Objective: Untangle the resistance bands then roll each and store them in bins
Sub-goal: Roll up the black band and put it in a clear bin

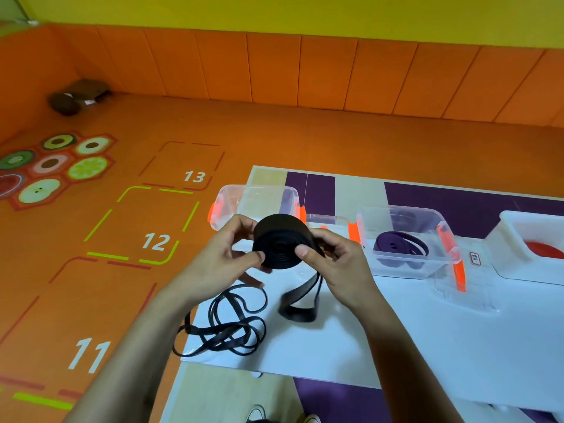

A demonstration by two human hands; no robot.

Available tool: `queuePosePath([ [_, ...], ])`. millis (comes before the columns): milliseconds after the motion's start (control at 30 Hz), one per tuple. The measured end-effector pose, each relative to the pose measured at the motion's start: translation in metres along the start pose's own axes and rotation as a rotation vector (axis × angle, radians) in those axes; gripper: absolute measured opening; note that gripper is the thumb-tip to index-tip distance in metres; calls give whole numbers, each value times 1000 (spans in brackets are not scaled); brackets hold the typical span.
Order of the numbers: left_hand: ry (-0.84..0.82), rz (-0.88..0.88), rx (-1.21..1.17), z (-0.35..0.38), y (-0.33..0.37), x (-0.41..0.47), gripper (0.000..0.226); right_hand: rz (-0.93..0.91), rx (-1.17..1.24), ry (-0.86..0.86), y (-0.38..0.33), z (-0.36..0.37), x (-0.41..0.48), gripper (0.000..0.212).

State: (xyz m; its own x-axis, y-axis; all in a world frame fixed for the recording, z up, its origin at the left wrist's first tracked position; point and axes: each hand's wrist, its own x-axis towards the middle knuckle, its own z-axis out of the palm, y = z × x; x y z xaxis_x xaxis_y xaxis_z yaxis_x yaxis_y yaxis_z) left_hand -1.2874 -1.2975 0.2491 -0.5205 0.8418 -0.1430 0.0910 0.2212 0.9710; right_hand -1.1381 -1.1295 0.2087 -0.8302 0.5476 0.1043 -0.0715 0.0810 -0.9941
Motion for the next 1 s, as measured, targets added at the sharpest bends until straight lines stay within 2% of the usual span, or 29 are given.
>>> queuePosePath([
  [67, 10, 35, 285, -12, 5, -3, 33, 18, -9, -27, -2, 1, 0, 22],
  [133, 50, 99, 460, -17, 11, -5, 41, 36, -58, -64, -3, 4, 0, 22],
  [200, 39, 147, 572, -16, 16, -4, 36, 47, -105, -88, -3, 7, 0, 22],
  [267, -2, 133, 580, -14, 16, -3, 26, 59, -134, -83, -2, 9, 1, 21],
  [467, -34, 124, 344, -4, -3, -5, 20, 79, -89, -66, 3, 0, 0, 21],
  [667, 43, 115, -114, 10, -13, -1, 30, 71, 5, -40, 6, -7, -2, 20],
  [833, 39, -13, -501, 23, -13, 3, 29, 68, 66, 25, 10, 4, 1, 23],
  [933, 11, -107, -474, 23, -13, 3, 20, 53, 15, 2, 12, 3, 2, 18],
  [1000, 21, -121, -227, 15, -10, 2, 18, 51, -15, -44, 9, -2, 2, 20],
])
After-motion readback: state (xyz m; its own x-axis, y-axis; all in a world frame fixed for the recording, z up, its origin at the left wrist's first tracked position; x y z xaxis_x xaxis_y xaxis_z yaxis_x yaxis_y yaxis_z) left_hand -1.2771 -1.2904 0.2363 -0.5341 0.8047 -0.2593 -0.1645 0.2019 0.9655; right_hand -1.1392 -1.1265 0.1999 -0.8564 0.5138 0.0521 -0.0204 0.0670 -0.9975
